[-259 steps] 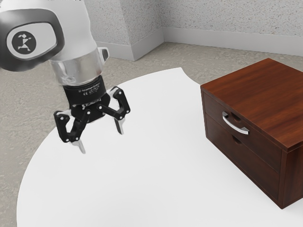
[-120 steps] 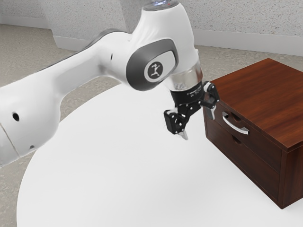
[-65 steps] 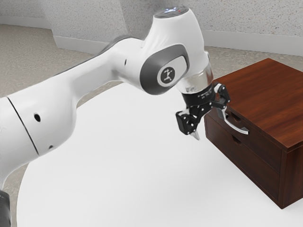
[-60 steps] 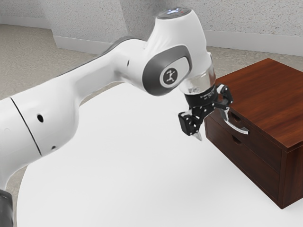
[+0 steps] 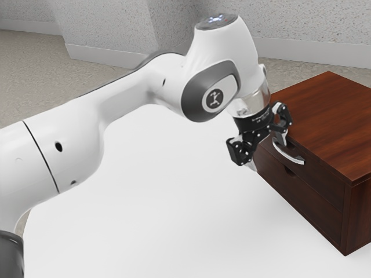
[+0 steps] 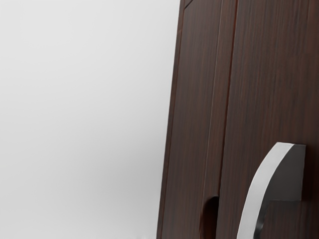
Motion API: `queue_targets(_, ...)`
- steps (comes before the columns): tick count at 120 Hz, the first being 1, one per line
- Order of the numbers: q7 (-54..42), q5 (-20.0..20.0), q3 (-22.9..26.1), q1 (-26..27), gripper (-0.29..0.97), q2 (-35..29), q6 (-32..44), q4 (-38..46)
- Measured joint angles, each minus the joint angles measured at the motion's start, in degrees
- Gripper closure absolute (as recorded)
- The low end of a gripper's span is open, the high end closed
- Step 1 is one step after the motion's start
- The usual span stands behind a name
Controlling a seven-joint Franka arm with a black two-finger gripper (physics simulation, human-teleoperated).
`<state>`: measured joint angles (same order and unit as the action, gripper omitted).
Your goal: Pull the drawer handle with one arm to open the drawer
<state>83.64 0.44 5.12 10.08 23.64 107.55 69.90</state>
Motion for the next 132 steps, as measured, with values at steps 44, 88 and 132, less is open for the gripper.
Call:
queue_targets(44,-0.3,-0.1,0.0,0.9,0.14,-1.4,2.2,3.2)
queue_targets(88,-0.6,-0.1,-0.2,1.0,0.31,-4.5,3.4,7.8)
queue_targets(132,-1.3,0.5,-0.1,1.0,0.34,-7.8,5.5,12.8)
